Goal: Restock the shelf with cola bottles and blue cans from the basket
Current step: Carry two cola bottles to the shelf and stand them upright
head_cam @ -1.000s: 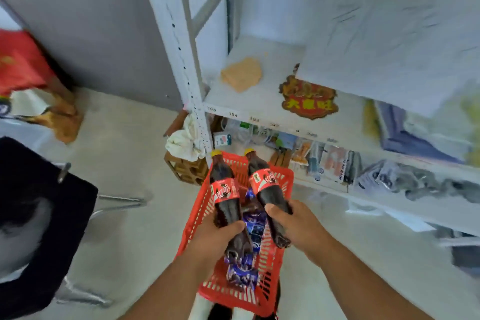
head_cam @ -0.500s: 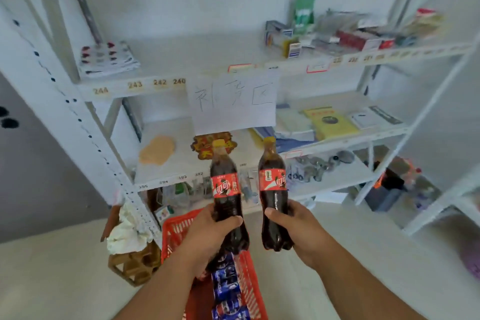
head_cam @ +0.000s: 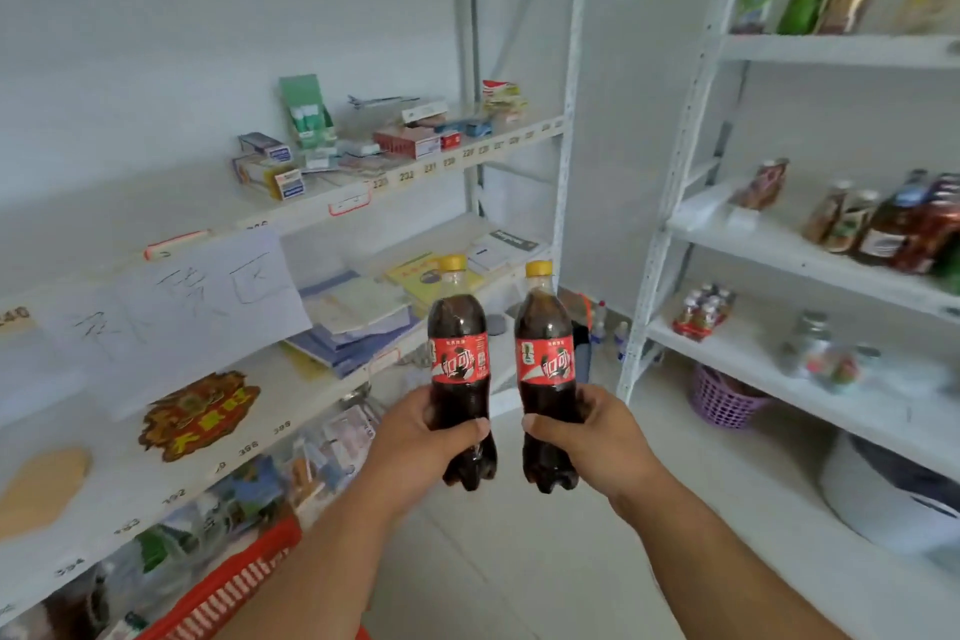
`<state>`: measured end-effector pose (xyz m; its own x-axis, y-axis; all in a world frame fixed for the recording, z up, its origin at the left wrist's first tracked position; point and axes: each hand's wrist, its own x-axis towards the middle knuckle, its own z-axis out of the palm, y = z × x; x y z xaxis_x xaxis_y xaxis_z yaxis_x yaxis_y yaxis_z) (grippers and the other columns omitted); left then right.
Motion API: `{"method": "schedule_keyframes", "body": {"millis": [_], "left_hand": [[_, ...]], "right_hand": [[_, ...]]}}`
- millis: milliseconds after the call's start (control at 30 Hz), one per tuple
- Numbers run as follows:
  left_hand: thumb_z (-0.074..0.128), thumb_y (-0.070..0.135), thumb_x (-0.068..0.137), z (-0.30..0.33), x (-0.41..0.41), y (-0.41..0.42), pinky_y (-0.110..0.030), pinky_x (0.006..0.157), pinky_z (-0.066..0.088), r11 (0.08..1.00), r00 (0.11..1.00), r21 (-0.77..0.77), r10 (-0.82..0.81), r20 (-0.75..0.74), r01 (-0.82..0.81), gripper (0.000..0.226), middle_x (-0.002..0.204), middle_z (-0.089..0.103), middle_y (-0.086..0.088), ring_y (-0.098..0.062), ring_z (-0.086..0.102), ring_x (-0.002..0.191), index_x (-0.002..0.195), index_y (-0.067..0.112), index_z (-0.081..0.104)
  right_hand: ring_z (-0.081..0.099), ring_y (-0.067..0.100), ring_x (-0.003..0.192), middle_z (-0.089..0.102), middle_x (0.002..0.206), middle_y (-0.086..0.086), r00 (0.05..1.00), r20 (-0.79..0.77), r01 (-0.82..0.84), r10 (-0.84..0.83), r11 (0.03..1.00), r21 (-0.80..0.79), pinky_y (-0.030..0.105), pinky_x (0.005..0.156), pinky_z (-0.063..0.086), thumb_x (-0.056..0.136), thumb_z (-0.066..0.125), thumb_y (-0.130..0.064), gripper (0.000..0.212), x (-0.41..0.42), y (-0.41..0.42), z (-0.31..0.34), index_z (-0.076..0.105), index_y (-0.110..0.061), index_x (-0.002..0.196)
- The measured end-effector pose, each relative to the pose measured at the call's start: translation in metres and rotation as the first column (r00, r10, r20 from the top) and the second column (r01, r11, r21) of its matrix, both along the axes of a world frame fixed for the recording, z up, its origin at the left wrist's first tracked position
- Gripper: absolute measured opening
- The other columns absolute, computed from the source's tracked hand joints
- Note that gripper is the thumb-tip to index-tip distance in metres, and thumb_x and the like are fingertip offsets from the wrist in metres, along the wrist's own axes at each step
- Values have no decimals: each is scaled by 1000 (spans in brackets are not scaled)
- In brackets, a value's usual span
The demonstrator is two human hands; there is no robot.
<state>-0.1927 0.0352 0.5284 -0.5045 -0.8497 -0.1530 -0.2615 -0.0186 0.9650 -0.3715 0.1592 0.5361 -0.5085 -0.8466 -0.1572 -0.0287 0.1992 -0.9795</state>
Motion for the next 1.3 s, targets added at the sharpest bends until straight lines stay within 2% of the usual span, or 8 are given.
{"method": "schedule_keyframes", "body": {"millis": [67,267,467,600,767,967,1100,1300], "left_hand": [[86,11,84,5,-39,12,-40,68,61,998,998,-23,-64,15,65,31,92,82,6,-28,79,85,109,24,72],[86,12,84,14,-152,56,-33,61,58,976,977,-59,-211,20,212,31,91,82,6,-26,78,82,108,25,73],[83,8,85,11,-250,103,-32,50,49,941,943,-73,-331,17,331,26,87,81,-4,-22,68,60,106,17,71],[85,16,84,10,-306,133,-33,57,53,901,904,-70,-426,27,427,32,95,82,2,-21,75,73,112,22,72],[85,14,85,13,-368,166,-36,68,61,851,854,-74,-519,34,520,32,96,82,8,-17,78,86,112,25,71],[85,14,85,7,-433,185,-40,76,63,784,787,-68,-616,38,617,32,92,81,10,-10,78,80,111,26,71],[86,17,83,6,-472,190,-37,67,62,736,738,-69,-675,12,674,35,99,80,9,-15,77,86,112,29,70],[87,19,84,14,-519,191,-33,65,58,657,658,-72,-753,-17,750,39,106,78,11,-15,75,94,115,32,69]], "right_hand": [[58,28,50,69,77,31,997,-37,74,-74,997,-8,36,50,46,87,81,-10,15,-29,18,3,71,-1,95],[65,22,51,77,77,10,961,-88,261,-262,965,-30,32,50,52,75,89,-24,27,-125,72,-3,73,-18,97],[66,12,55,79,86,0,896,-117,427,-429,903,-39,28,54,52,72,92,-34,35,-200,138,-6,73,-25,100],[71,16,64,78,82,3,831,-90,544,-549,836,-70,28,52,56,78,90,-20,24,-236,181,0,72,-20,95],[74,8,90,78,98,-10,735,-107,669,-670,742,-44,25,73,58,76,92,-32,39,-276,220,-4,71,-25,108],[70,5,96,75,105,-14,637,-137,763,-758,646,-23,22,75,53,78,90,-40,47,-313,252,-7,67,-28,116],[69,3,94,75,105,-14,570,-173,813,-803,582,-23,19,69,51,79,90,-39,46,-335,263,-3,67,-28,117],[73,13,99,77,106,-10,466,-183,879,-865,476,-13,32,79,60,79,90,-41,48,-365,271,1,68,-25,119]]}}
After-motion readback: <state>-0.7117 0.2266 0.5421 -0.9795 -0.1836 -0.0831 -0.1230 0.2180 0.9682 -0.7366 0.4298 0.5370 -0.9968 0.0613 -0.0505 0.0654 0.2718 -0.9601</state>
